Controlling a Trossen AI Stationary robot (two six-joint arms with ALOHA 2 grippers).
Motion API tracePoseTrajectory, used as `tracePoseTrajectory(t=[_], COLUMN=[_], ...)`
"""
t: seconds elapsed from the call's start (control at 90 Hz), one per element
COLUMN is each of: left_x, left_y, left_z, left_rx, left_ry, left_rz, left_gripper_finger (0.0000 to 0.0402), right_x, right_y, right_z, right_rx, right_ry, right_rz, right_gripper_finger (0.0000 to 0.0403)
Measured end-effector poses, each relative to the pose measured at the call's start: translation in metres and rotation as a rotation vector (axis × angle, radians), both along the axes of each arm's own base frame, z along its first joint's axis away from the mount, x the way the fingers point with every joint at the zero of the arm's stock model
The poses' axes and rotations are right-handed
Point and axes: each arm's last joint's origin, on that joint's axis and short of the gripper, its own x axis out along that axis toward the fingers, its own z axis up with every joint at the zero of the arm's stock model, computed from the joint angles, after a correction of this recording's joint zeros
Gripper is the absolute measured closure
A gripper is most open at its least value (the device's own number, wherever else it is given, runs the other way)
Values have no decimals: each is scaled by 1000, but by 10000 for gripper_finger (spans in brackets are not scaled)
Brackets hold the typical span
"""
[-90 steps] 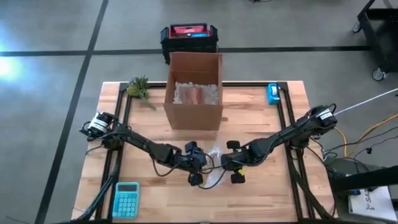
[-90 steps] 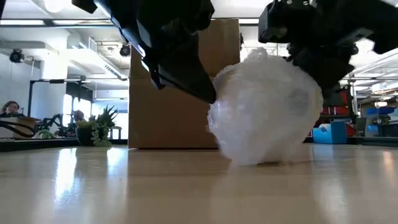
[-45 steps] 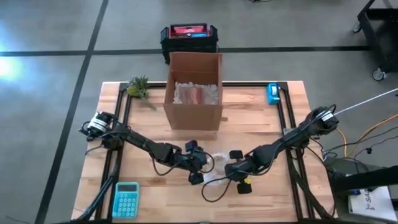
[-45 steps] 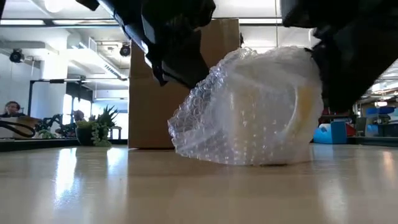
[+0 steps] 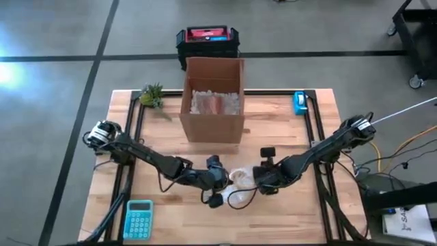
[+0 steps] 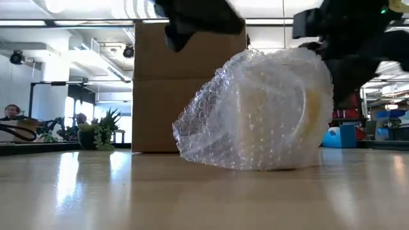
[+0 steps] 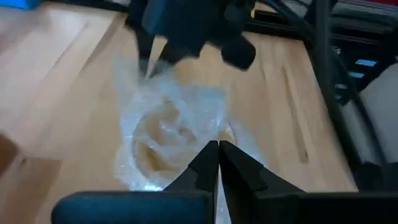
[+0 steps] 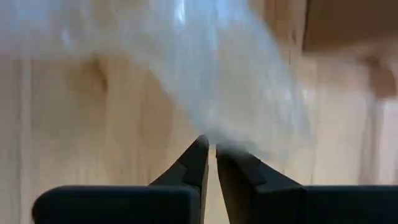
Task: Wrap mug
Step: Wrap the yellow mug with bubble wrap
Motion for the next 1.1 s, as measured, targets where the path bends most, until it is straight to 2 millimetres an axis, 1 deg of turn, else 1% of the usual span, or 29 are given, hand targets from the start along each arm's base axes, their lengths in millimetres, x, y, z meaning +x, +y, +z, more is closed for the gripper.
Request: tracePoseTrajectory(t=[0.067, 0.122, 0.244, 0.367, 0.489, 0.578, 0.667, 0.767, 1.1], left_x=[6, 10, 18, 22, 24, 24, 24, 24, 25], left_y=[-1, -2, -2, 3, 7, 8, 8, 8, 8], left_z=[-9, -18, -34, -38, -39, -39, -39, -39, -38], left_rx=[-10, -12, -11, -20, -32, -35, -34, -34, -38], left_ry=[0, 12, 25, 23, 25, 23, 23, 24, 9], left_rz=[-11, -19, -14, 2, 21, 26, 27, 28, 28], left_gripper_finger=[402, 402, 402, 402, 402, 402, 402, 402, 402], right_x=[4, 7, 12, 16, 21, 28, 30, 35, 48], right_y=[0, 1, 6, 12, 18, 22, 22, 23, 26], right_z=[0, 5, 26, 47, 54, 49, 33, 22, 8], right_rx=[3, 7, 28, 85, 129, 165, 146, 135, 166], right_ry=[-26, -45, -92, -156, -195, -224, -172, -149, -140], right_rz=[27, 37, 61, 106, 157, 200, 206, 199, 229], right_gripper_finger=[384, 384, 384, 384, 384, 384, 384, 384, 384])
